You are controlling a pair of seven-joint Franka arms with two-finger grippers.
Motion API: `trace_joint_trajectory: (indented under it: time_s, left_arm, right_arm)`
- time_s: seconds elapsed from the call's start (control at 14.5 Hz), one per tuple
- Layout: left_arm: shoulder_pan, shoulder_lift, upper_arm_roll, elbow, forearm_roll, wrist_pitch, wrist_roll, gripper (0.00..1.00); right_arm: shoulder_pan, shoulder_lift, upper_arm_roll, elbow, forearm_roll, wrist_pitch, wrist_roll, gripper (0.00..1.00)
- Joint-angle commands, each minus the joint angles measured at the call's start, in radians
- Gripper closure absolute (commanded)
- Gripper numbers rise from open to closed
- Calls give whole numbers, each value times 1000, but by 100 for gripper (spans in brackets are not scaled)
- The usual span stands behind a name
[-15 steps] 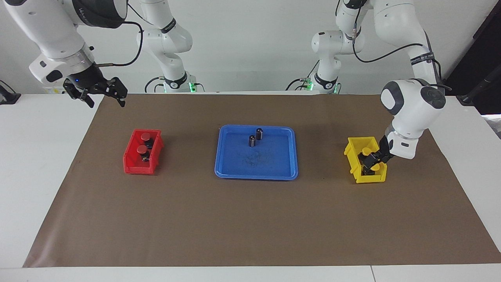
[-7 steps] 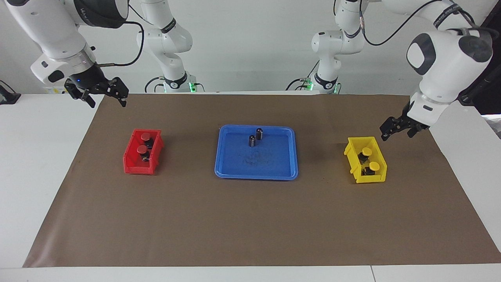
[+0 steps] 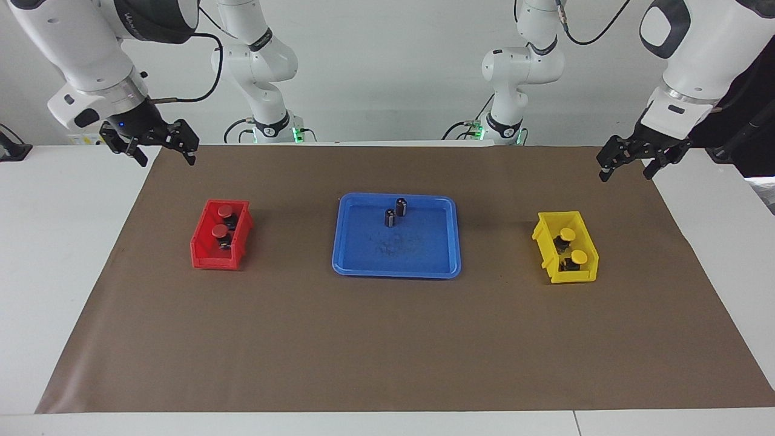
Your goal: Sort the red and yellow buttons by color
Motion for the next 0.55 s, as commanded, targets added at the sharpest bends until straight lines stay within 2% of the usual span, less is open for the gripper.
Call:
trace_joint_trajectory:
  time_s: [0.0,0.48]
  left_arm:
    - [-7,30,10,49,8,-50,51,0]
    - [-5,33,12,52,5,-73,140,0]
  right_arm:
    - [6,-8,-1,-11,-4,-8,15,0]
    - [6,-8,-1,-11,-4,-8,15,0]
